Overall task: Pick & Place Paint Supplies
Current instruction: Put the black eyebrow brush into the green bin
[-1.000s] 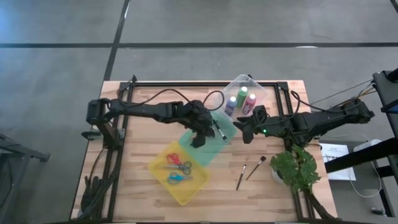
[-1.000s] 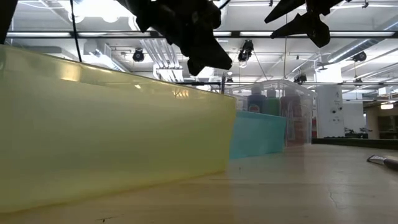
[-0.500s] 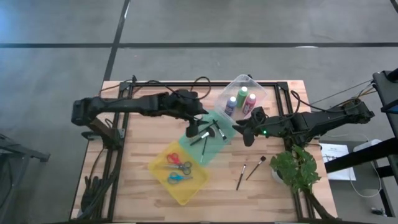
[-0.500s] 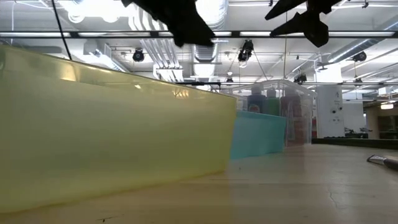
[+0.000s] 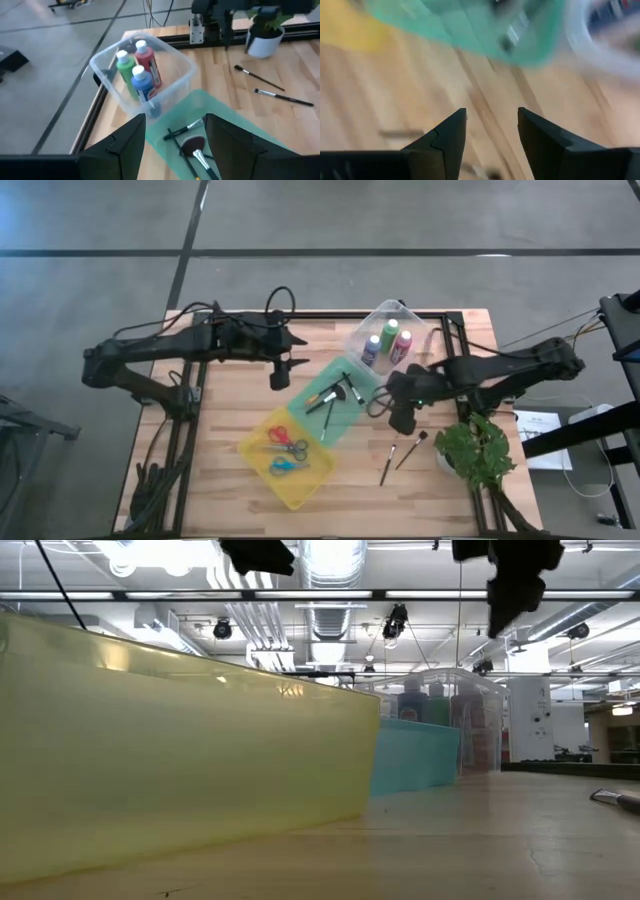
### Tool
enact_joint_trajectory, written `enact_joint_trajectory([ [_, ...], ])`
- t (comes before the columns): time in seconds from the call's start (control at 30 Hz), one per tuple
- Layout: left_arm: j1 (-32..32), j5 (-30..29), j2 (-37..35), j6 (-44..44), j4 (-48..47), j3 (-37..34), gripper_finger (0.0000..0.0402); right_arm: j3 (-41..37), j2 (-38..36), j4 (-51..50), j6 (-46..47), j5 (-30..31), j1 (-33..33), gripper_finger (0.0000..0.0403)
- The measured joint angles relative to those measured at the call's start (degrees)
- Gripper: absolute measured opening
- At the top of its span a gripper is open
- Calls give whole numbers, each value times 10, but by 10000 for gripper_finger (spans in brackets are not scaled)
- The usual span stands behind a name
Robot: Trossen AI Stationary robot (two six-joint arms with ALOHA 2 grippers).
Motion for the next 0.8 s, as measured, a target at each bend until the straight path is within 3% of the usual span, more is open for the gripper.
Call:
enact_joint_trajectory([
  [0.1, 0, 0, -14, -25, -7, -13, 213, 37, 56, -123, 4, -33, -18, 171],
  [0.2, -2, 0, -24, -43, -6, -32, 213, 44, 94, -171, -22, -99, -35, 171],
  [0.47, -18, 0, -33, -66, -3, -70, 213, -9, 155, -171, -70, -191, -62, 171],
  [0.8, -40, 0, -41, -82, -4, -76, 213, -94, 201, -109, -119, -191, -56, 171],
])
